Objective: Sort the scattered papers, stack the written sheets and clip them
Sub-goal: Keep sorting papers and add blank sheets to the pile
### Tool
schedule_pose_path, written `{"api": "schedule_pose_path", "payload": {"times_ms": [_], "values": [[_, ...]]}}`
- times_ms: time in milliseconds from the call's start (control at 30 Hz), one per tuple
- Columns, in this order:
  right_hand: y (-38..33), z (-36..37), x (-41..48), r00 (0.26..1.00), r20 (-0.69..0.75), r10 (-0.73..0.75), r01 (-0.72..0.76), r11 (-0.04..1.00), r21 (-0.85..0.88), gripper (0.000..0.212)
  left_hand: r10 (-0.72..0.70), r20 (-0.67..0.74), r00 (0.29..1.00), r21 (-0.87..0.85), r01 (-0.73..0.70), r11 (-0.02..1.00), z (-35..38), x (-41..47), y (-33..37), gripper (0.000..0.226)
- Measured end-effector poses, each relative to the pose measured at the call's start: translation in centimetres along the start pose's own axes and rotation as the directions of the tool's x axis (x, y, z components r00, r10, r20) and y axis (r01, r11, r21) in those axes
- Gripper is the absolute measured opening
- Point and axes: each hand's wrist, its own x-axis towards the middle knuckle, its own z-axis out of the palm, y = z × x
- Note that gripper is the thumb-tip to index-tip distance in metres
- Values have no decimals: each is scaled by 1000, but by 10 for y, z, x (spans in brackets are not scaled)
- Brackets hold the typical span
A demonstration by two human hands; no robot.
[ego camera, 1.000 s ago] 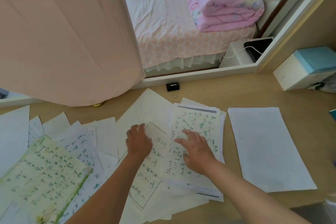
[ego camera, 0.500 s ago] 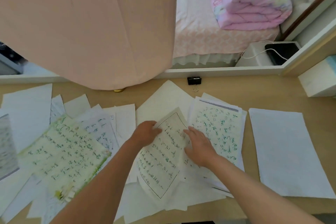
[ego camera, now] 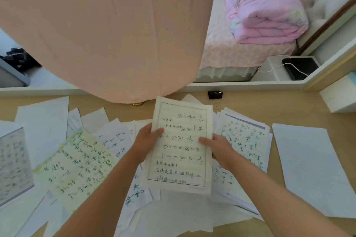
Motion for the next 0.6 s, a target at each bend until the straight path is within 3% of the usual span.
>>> {"api": "schedule_pose_path", "payload": {"times_ms": [67, 133, 267, 333, 433, 600], "values": [[7, -12, 4, 982, -188, 2, -26, 992, -126, 15, 2, 30, 1000, 112, -6, 994, 12, 14, -7, 20], [16, -28, 5, 919, -395, 0, -73, 983, -170, 16, 33, 59, 998, 283, -48, 958, 22, 32, -15, 21], [34, -61, 0, 788, -616, -9, -140, 971, -194, 41, 126, 30, 992, 688, -112, 717, 32, 69, -20, 49], [44, -72, 1, 760, -650, -4, -155, 970, -187, 53, 146, 16, 989, 795, -101, 599, 39, 83, -15, 67], [56, -75, 4, 787, -616, -24, -130, 970, -204, 73, 109, -21, 994, 892, -30, 451, 53, 94, -6, 101], [65, -69, 12, 794, -605, -51, -139, 955, -263, 107, 9, -118, 993, 900, 103, 423, 65, 107, 2, 113]]}}
